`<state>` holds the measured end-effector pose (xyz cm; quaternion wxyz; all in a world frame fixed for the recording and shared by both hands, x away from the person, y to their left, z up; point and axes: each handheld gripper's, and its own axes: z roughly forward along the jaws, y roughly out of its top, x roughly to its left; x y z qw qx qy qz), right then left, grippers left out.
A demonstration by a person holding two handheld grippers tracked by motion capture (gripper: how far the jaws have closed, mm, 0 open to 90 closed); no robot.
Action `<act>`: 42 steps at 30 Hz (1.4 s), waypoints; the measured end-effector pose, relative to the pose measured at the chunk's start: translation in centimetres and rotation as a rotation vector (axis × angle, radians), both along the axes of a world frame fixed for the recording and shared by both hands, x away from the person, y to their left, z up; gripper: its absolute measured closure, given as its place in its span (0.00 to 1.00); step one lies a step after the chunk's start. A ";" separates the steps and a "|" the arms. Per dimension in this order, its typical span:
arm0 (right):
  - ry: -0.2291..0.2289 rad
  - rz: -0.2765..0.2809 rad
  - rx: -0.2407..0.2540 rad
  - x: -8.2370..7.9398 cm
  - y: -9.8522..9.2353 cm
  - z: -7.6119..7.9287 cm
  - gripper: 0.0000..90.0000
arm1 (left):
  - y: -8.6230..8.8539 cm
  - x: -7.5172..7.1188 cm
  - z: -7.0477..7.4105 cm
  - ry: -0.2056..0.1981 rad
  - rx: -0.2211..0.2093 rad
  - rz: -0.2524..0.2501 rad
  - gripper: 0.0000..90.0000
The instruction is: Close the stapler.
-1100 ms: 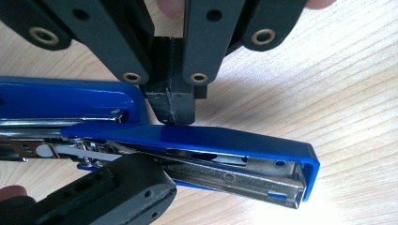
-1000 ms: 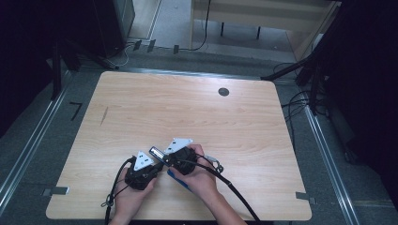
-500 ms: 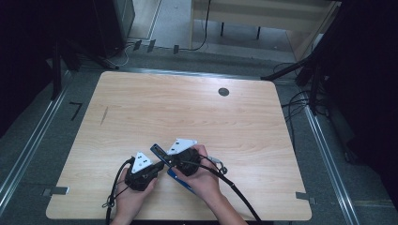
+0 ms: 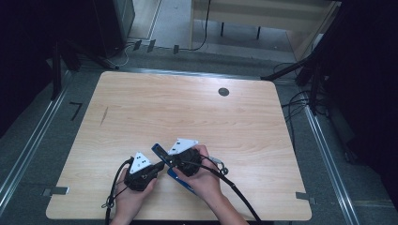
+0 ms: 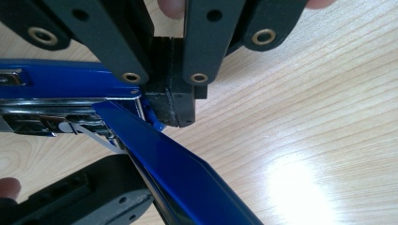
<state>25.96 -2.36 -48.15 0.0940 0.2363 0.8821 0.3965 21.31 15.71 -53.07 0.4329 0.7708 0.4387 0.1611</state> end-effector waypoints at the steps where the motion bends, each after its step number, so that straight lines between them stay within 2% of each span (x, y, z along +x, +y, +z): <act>1: 0.001 -0.001 0.000 0.0 0.0 0.0 1.00 | 0.0 0.0 0.0 -0.004 0.001 -0.004 1.00; 11: -0.005 -0.007 -0.021 -0.3 -0.3 0.4 1.00 | 0.3 -0.2 0.1 -0.007 -0.011 0.000 1.00; 14: -0.006 -0.004 -0.021 -0.3 -0.5 0.6 1.00 | 0.3 -0.2 0.0 -0.007 -0.014 0.013 1.00; 23: -0.005 -0.006 -0.012 -0.3 -0.5 0.6 1.00 | 0.3 -0.1 0.1 -0.018 -0.017 0.010 1.00; 25: -0.008 -0.003 -0.010 -0.4 -0.6 0.6 1.00 | 0.1 0.1 0.1 -0.017 -0.017 0.027 1.00; 27: -0.011 -0.006 -0.012 -0.4 -0.6 0.6 1.00 | -0.1 0.2 0.0 -0.007 -0.033 0.053 1.00; 30: -0.005 -0.007 -0.012 -0.4 -0.6 0.7 1.00 | -0.4 0.1 0.1 -0.024 -0.028 0.042 1.00; 34: -0.012 -0.006 -0.007 -0.5 -0.7 0.9 1.00 | -0.4 0.1 0.3 -0.039 -0.068 0.030 1.00; 42: -0.023 -0.015 0.011 -1.0 -1.6 1.3 1.00 | -0.5 -0.3 0.7 -0.069 -0.072 0.010 1.00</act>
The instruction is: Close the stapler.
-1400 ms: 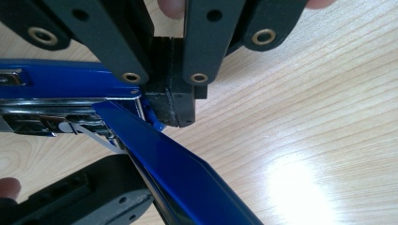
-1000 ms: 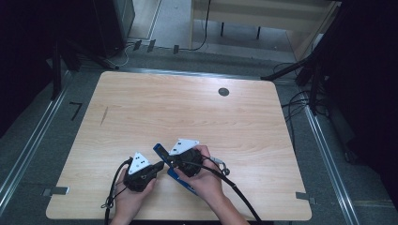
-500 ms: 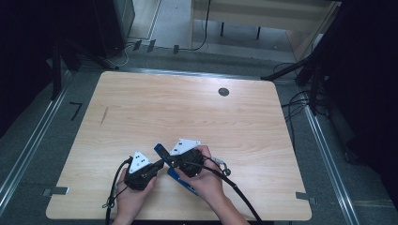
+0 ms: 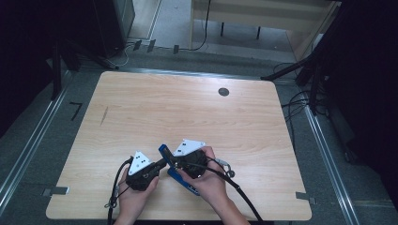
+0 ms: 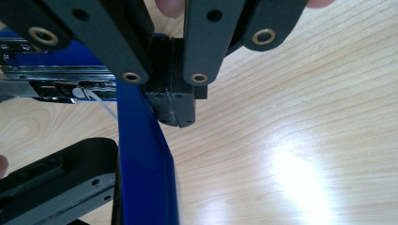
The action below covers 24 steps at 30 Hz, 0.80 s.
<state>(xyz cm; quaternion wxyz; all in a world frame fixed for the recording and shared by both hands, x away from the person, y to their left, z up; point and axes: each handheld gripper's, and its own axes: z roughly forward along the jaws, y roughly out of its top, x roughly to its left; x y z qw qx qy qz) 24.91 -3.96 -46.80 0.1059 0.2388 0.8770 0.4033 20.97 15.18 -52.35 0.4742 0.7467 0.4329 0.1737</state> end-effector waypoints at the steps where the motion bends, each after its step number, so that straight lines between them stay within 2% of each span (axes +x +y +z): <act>1: -0.003 -0.001 0.002 -0.1 -0.1 0.0 1.00 | 0.0 -0.1 0.0 0.000 0.007 -0.009 1.00; 6: 0.002 -0.007 0.021 -0.4 -0.6 0.0 1.00 | -0.1 -0.7 0.0 0.005 0.023 -0.035 1.00; 9: -0.002 -0.008 0.025 -0.5 -0.9 0.1 1.00 | -0.4 -1.2 0.2 -0.013 0.038 -0.055 1.00; 13: -0.001 -0.010 0.034 -0.8 -1.5 0.1 1.00 | -0.5 -1.5 0.2 -0.014 0.033 -0.072 1.00; 18: -0.005 -0.010 0.036 -1.1 -1.8 0.2 1.00 | -1.0 -2.1 0.2 -0.019 0.037 -0.075 1.00; 22: -0.003 -0.015 0.056 -1.3 -2.3 0.2 1.00 | -1.4 -2.5 0.3 -0.045 0.043 -0.082 1.00; 24: 0.006 -0.020 0.073 -1.4 -2.7 0.1 1.00 | -1.5 -2.4 0.2 -0.039 0.050 -0.087 1.00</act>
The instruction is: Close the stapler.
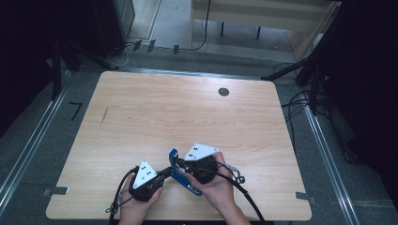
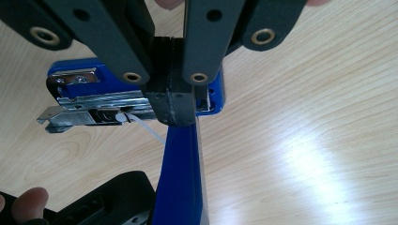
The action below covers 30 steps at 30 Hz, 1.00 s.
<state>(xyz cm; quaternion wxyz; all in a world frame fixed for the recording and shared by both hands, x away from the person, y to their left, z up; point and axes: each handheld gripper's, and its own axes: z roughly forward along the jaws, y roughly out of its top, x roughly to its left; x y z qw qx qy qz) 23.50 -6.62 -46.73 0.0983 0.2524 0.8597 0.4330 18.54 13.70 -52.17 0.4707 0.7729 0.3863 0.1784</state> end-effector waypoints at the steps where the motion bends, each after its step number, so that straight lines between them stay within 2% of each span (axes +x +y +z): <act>1: -0.001 -0.002 0.004 -0.1 -0.1 0.0 1.00 | -0.1 0.0 -0.1 0.000 0.001 -0.001 1.00; 15: 0.002 -0.014 0.025 -0.5 -0.5 -0.1 1.00 | -1.8 -0.5 -0.6 0.010 0.022 -0.066 1.00; 25: -0.008 -0.021 0.050 -0.8 -1.3 0.3 1.00 | -3.0 -0.6 -1.0 0.016 0.056 -0.105 1.00; 30: -0.010 -0.034 0.062 -0.8 -2.0 0.6 1.00 | -3.4 -0.6 -1.0 0.035 0.081 -0.130 1.00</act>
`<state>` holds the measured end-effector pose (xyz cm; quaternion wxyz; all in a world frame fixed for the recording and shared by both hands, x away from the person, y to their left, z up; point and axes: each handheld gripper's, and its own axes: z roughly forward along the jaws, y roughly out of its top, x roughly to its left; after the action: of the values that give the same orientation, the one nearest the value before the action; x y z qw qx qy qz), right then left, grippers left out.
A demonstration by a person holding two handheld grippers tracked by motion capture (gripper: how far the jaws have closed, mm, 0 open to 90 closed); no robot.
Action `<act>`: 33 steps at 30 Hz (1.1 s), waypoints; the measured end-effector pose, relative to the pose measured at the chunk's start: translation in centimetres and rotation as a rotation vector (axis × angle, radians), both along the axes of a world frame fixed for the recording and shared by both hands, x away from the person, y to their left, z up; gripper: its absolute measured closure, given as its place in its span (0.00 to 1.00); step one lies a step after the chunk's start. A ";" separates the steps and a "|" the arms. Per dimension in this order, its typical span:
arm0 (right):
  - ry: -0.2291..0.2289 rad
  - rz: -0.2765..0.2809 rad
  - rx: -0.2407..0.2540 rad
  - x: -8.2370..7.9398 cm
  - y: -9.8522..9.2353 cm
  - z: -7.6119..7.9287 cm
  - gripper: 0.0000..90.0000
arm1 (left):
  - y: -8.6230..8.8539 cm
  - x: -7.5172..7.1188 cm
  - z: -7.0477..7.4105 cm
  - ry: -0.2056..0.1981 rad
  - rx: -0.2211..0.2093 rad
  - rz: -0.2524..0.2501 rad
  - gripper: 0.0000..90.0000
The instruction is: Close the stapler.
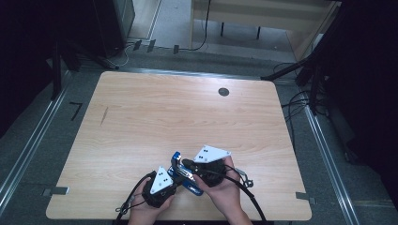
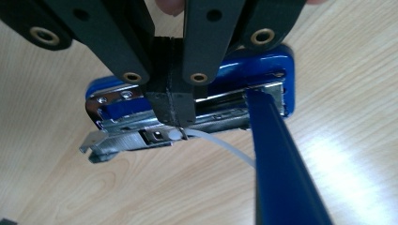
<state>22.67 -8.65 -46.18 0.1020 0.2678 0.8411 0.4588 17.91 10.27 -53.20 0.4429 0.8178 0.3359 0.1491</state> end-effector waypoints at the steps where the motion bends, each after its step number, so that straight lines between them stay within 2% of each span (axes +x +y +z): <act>1: -0.003 0.002 0.003 0.0 -0.2 0.1 1.00 | -0.1 0.0 0.0 0.004 0.003 -0.002 1.00; 3: -0.003 -0.005 0.009 0.0 -0.4 0.3 1.00 | -0.2 0.0 0.0 0.004 0.014 -0.005 1.00; 7: -0.005 -0.013 0.019 0.2 -0.6 0.7 1.00 | -0.3 0.3 -0.1 0.038 0.028 -0.010 1.00; 10: 0.006 -0.010 0.045 0.4 -0.6 1.1 1.00 | -0.3 0.4 -0.1 0.054 0.030 -0.003 1.00; 14: -0.009 -0.025 0.044 0.8 -0.4 1.9 1.00 | -0.4 0.4 -0.2 0.048 0.044 -0.006 1.00; 23: -0.038 -0.052 0.045 1.6 0.6 3.6 1.00 | -0.3 0.5 -0.2 0.050 0.042 -0.012 1.00; 28: -0.051 -0.032 0.049 1.8 1.5 4.5 1.00 | -0.3 0.5 -0.2 0.049 0.043 -0.014 1.00; 33: -0.057 0.003 0.036 1.7 2.7 4.7 1.00 | -0.3 0.4 -0.2 0.047 0.043 -0.013 1.00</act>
<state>24.33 -6.00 -41.48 0.1205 0.2554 0.8298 0.4813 18.33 10.02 -53.36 0.4183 0.8325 0.3375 0.1343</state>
